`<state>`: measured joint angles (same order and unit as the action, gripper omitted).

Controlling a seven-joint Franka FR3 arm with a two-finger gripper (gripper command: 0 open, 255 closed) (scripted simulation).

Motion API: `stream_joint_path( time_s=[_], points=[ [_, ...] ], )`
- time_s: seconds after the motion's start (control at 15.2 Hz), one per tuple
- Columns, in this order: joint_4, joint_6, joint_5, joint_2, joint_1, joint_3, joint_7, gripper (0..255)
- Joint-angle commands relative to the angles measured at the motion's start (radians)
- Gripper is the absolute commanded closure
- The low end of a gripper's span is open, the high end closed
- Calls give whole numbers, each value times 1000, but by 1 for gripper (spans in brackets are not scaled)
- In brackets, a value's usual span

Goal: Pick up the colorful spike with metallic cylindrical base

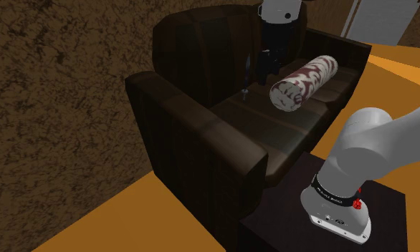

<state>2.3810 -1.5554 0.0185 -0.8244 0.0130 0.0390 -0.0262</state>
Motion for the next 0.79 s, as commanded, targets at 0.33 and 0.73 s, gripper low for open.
stream_joint_path(
  time_s=[0.33, 0.73],
  points=[
    [-53, -63, 64, 110, 26, -104, 126, 0],
    [-159, -131, 107, 275, 45, -220, 274, 0]
  ],
)
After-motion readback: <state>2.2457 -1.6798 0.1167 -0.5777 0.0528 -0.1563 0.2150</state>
